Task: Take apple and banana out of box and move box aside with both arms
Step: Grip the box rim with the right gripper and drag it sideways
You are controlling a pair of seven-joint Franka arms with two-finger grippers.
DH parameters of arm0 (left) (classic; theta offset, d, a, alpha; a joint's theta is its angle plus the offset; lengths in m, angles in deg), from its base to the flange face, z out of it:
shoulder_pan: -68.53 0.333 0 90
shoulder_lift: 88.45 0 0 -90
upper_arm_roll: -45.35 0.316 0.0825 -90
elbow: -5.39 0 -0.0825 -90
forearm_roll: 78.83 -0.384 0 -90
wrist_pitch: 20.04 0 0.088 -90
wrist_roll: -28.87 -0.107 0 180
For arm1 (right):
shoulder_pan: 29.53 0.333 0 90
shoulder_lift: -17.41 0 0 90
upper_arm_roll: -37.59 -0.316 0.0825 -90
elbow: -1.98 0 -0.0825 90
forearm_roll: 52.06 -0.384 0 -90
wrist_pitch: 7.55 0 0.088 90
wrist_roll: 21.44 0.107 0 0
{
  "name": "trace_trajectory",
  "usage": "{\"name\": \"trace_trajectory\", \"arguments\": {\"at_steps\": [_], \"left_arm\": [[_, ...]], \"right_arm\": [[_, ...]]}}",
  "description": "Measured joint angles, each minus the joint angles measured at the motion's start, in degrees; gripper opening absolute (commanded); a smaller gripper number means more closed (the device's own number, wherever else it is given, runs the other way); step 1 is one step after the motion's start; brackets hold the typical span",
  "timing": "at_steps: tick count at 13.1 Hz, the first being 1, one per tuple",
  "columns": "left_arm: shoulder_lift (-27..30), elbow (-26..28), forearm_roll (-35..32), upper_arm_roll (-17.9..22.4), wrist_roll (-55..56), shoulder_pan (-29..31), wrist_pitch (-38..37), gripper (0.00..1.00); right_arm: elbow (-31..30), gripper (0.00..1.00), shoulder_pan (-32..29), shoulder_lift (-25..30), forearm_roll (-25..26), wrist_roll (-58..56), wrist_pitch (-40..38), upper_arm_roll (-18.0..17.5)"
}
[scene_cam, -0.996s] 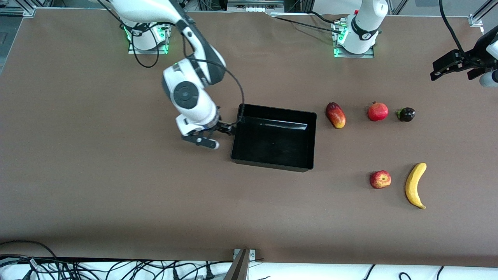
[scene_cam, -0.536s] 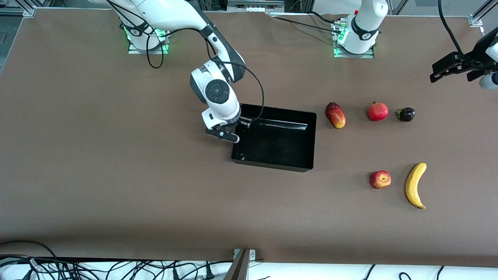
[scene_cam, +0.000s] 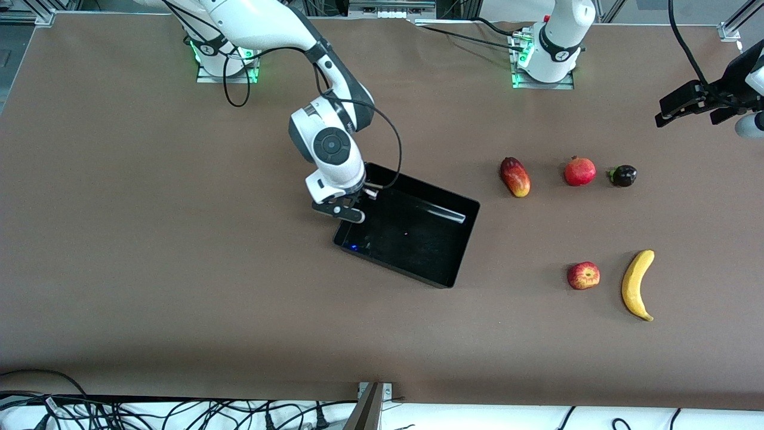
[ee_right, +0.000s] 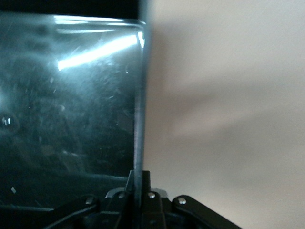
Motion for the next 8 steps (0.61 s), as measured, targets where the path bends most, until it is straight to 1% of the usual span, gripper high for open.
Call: {"name": "trace_trajectory", "arguments": {"at_steps": [1, 2, 4, 5, 6, 7, 8], "left_arm": [[0.00, 0.00, 0.02, -0.03, 0.07, 0.00, 0.00, 1.00], [0.00, 0.00, 0.04, -0.05, 0.10, 0.00, 0.00, 1.00], [-0.03, 0.00, 0.04, -0.11, 0.19, 0.04, 0.01, 1.00], [-0.13, 0.02, 0.04, -0.14, 0.27, 0.21, 0.06, 1.00], [-0.48, 0.05, 0.04, -0.21, 0.31, 0.51, 0.35, 1.00], [-1.23, 0.07, 0.04, -0.42, 0.31, 1.02, 0.99, 1.00], [-2.21, 0.07, 0.04, -0.82, 0.31, 1.61, 1.49, 1.00]], "right_arm": [[0.29, 0.00, -0.04, 1.07, 0.00, -4.42, -3.33, 2.42], [0.44, 0.00, -0.07, 2.48, 0.01, -9.52, -6.90, 5.67], [0.20, 0.00, -0.65, 5.51, 0.02, -21.86, -13.56, 13.57], [-0.48, 0.00, -1.70, 6.91, 0.01, -28.94, -15.58, 17.29], [-1.83, 0.00, -3.52, 8.23, 0.00, -36.21, -16.57, 20.23], [-3.69, 0.00, -5.95, 9.23, 0.00, -42.54, -16.61, 22.17], [-5.66, 0.00, -8.74, 9.83, -0.01, -47.67, -16.30, 23.25]]}}
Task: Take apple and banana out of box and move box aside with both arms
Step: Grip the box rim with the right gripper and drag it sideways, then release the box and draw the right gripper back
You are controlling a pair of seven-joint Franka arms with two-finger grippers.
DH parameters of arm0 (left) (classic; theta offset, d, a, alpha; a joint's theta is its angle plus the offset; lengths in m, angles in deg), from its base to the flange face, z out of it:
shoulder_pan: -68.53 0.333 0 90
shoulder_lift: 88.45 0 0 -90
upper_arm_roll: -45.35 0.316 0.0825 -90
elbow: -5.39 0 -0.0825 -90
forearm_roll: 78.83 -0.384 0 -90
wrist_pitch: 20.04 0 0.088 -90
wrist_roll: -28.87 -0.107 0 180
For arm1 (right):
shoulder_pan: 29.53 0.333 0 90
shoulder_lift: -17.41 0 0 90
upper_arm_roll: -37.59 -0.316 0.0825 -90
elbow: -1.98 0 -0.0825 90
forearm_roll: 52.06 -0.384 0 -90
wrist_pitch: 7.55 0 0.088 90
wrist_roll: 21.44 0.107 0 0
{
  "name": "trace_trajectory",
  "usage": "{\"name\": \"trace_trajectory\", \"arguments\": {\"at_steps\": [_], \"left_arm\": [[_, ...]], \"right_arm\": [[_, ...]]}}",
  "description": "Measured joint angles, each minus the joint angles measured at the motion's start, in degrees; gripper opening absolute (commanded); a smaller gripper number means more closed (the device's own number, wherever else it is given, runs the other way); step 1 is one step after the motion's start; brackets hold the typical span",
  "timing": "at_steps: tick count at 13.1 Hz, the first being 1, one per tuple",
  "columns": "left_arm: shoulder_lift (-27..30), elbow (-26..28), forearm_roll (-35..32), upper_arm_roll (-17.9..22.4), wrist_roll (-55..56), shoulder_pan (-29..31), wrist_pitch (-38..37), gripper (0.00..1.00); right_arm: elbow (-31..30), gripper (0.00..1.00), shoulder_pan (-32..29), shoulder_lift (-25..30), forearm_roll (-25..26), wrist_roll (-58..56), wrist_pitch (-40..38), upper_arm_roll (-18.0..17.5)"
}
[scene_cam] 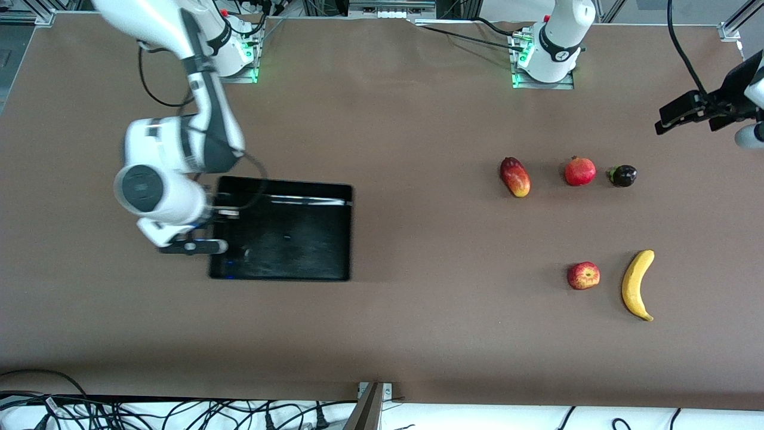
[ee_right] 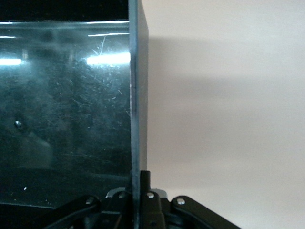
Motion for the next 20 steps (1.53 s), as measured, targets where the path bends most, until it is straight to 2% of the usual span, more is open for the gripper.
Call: {"name": "trace_trajectory", "arguments": {"at_steps": [3, 6, 7, 8, 9, 13, 16, 20], "left_arm": [[-2.60, 0.01, 0.00, -0.66, 0.00, 0.80, 1.98, 1.00], [-2.99, -0.02, 0.00, -0.79, 0.00, 0.90, 2.35, 1.00], [-2.99, -0.03, 0.00, -0.79, 0.00, 0.91, 2.35, 1.00], [-2.99, -0.03, 0.00, -0.80, 0.00, 0.92, 2.36, 1.00], [-2.96, -0.04, 0.00, -0.81, 0.00, 0.95, 2.57, 1.00], [-1.82, -0.07, -0.24, -0.85, -0.65, 1.15, 3.41, 1.00], [-1.48, -0.06, -1.42, -0.85, -1.64, 1.35, 3.43, 1.00], [-1.13, -0.06, -1.48, -0.89, -2.87, 1.56, 3.43, 1.00]], "right_arm": [[-6.78, 0.00, -6.37, 0.18, -0.02, -8.60, 6.19, 0.60], [-14.09, 0.00, -8.00, 1.29, -0.41, -11.38, 14.01, 0.59], [-15.84, 0.14, -7.94, 1.81, -0.71, -11.39, 15.87, 0.51], [-17.23, 0.63, -7.88, 2.26, -0.98, -11.39, 17.32, 0.46], [-18.17, 1.00, -7.88, 2.54, -0.98, -11.39, 18.02, 0.46], [-16.14, 1.00, -7.44, 5.21, -0.99, -11.18, 16.99, 0.19], [-9.57, 1.00, -5.80, 11.31, -1.00, -7.17, 6.05, -0.05], [-5.71, 1.00, -4.15, 22.24, 1.88, -4.54, -7.29, -0.37]]}}
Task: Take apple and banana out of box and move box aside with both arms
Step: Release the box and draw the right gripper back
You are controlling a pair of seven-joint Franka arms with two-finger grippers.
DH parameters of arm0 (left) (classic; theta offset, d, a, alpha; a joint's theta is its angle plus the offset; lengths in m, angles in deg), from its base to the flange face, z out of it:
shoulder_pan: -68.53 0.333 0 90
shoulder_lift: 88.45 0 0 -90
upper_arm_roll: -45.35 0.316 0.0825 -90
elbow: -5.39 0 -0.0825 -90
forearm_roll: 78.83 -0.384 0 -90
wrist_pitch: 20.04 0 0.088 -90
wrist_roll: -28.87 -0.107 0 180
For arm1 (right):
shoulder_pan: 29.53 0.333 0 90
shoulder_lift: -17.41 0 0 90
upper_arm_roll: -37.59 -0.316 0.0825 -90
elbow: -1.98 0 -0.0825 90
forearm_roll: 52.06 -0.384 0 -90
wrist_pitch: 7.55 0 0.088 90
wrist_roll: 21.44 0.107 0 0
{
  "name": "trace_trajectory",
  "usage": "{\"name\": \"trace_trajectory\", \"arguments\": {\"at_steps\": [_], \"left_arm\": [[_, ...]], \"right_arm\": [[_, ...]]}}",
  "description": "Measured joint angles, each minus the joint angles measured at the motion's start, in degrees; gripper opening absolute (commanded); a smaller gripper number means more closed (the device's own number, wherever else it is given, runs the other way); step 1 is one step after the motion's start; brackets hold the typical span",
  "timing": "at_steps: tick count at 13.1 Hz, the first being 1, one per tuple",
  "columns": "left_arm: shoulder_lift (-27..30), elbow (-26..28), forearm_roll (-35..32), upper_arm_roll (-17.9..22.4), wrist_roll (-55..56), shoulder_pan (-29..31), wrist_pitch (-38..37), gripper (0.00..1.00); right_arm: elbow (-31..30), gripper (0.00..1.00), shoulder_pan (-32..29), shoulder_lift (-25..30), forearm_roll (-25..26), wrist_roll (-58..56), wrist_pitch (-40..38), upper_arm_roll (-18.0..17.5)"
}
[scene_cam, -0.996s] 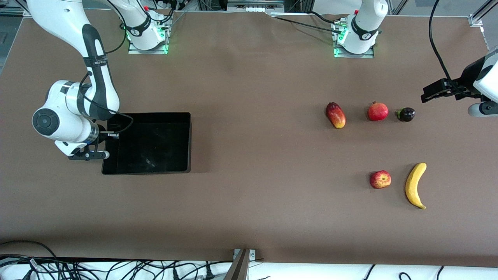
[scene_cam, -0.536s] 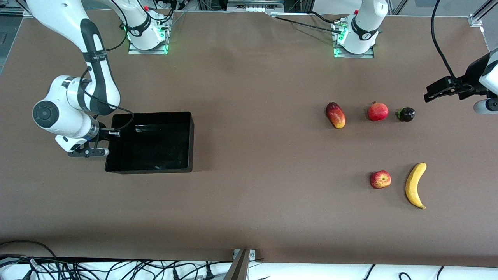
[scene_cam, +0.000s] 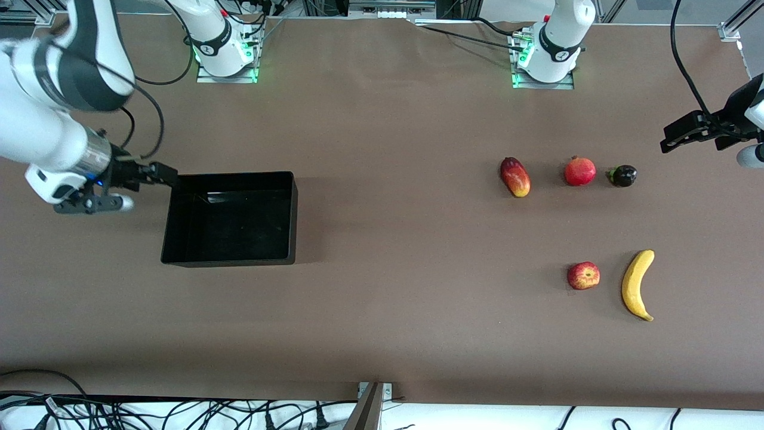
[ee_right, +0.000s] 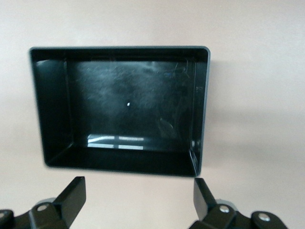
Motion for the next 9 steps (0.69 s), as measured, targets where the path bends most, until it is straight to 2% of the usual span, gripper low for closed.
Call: {"name": "trace_trajectory", "arguments": {"at_steps": [3, 4, 6, 7, 9], "left_arm": [[0.31, 0.00, 0.00, -0.71, -0.01, -0.01, -0.02, 1.00], [0.43, 0.00, 0.00, -0.89, -0.01, -0.01, -0.03, 1.00], [0.69, 0.00, 0.00, -0.98, -0.01, -0.01, -0.08, 1.00], [0.75, 0.00, 0.00, -0.99, -0.01, -0.02, -0.09, 1.00], [0.76, 0.01, 0.00, -0.99, -0.01, -0.01, -0.09, 1.00]], "right_arm": [[0.60, 1.00, -0.96, 4.11, 2.86, 0.00, -2.66, -2.09], [0.64, 1.00, -4.57, 4.38, 3.73, 0.00, -3.08, -6.05], [1.06, 1.00, -15.58, 4.55, 4.69, 0.05, -3.39, -17.55], [1.28, 1.00, -19.24, 4.65, 4.76, 0.08, -3.45, -20.80], [2.42, 1.00, -23.17, 4.70, 4.76, 0.09, -3.47, -22.87]]}}
